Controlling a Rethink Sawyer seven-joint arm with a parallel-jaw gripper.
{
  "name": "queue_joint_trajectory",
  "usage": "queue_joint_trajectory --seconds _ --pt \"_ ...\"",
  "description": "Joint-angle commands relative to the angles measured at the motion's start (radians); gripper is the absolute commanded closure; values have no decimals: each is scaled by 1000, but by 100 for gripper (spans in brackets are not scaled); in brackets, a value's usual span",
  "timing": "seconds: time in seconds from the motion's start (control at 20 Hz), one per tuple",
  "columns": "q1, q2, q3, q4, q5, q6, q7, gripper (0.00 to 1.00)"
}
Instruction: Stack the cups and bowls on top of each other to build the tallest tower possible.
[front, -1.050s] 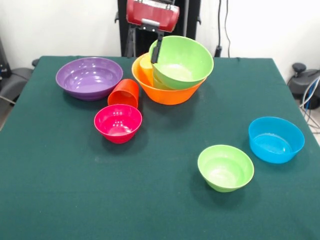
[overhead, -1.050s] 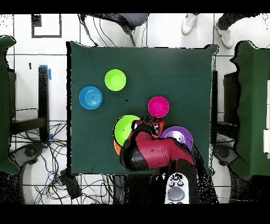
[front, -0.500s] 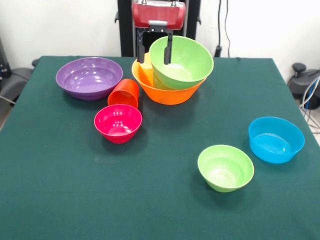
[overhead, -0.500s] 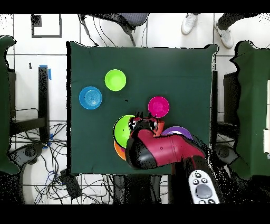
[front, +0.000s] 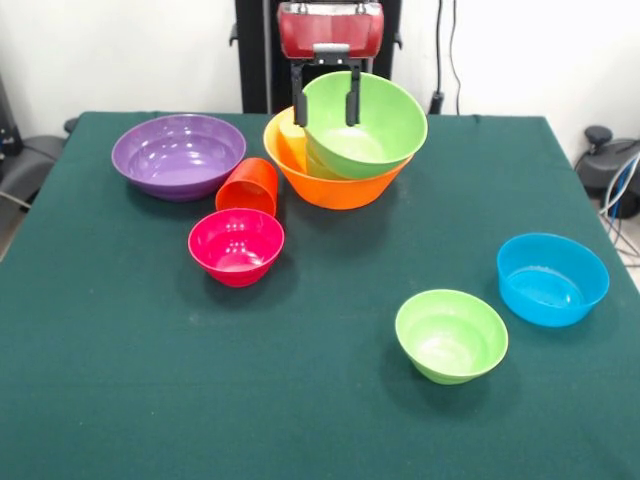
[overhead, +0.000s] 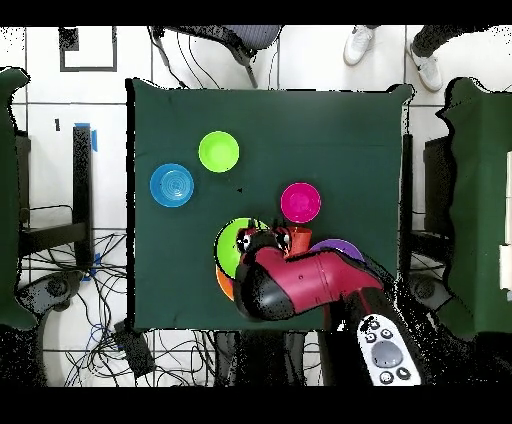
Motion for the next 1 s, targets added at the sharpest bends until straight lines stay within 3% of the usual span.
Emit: queue_joint_trajectory --seconds 0.05,0.55,0.8,1.0 --pt "37 71 99 36 -105 186 -175 0" --pt "129 150 26 -51 -169 332 -148 0" --pt "168 181 -5 -95 -214 335 -108 0" --pt "192 163 -27 -111 -236 341 -83 0"
